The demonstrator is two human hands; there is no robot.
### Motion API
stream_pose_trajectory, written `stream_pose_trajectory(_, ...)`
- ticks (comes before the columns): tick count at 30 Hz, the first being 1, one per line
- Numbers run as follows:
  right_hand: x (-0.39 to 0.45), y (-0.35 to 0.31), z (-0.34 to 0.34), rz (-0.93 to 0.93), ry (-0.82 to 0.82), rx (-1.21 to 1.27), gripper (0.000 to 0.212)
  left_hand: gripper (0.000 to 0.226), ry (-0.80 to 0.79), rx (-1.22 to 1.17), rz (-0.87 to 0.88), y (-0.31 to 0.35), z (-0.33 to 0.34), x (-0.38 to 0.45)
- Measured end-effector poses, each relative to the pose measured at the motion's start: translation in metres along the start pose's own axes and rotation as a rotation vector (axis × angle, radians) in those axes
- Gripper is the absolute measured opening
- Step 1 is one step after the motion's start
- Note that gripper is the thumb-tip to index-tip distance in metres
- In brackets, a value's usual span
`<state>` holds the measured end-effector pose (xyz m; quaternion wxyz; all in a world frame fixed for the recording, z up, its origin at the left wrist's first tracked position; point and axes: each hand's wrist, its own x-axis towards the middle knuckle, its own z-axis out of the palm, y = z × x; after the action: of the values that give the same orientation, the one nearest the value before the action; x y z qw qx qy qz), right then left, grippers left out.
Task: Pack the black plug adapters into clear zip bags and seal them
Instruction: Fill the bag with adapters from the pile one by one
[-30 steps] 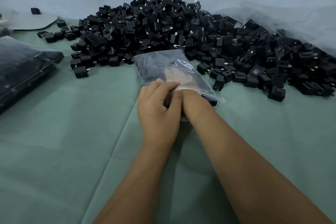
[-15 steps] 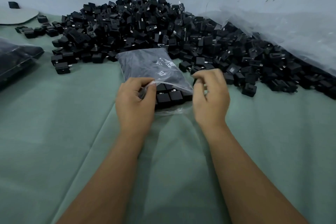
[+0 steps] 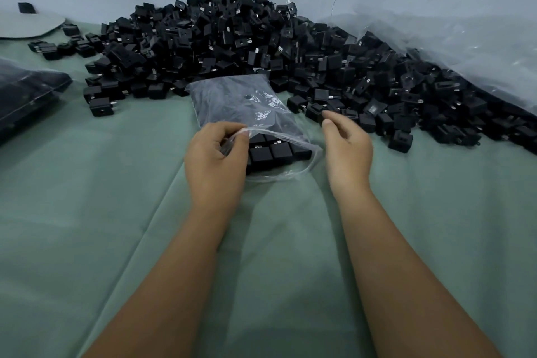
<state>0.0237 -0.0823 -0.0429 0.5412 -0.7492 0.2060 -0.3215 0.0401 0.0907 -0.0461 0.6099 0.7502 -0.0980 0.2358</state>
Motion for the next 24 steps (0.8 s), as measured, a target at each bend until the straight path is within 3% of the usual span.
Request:
stream_pose_trajectory(3,-0.008,-0.005,0.0,-0.141,0.162,-0.034,0.017,0.011,-0.005,0.007,-0.02,0.001,0.0,0.0)
stream_pose_trajectory(7,-0.03,-0.01,0.002,-0.373,0.218,-0.195,0.028,0.011,-0.02,0.018,-0.041,0.002,-0.001,0.0)
stream_pose_trajectory(10,-0.05,-0.019,0.007,-0.497,0.093,-0.208,0.036,0.008,-0.025,0.027,-0.048,0.003,-0.002,-0.001)
stream_pose_trajectory(14,-0.065,-0.021,0.013,-0.768,-0.111,-0.415,0.028,0.009,-0.032,0.018,-0.056,0.004,-0.003,-0.001)
stream_pose_trajectory(17,-0.065,-0.02,0.017,-0.806,-0.16,-0.509,0.034,0.01,-0.034,0.018,-0.041,0.005,-0.003,-0.002)
stream_pose_trajectory(24,-0.064,-0.018,0.019,-0.694,-0.283,-0.57,0.041,0.01,-0.048,0.049,-0.016,0.003,-0.002,-0.001)
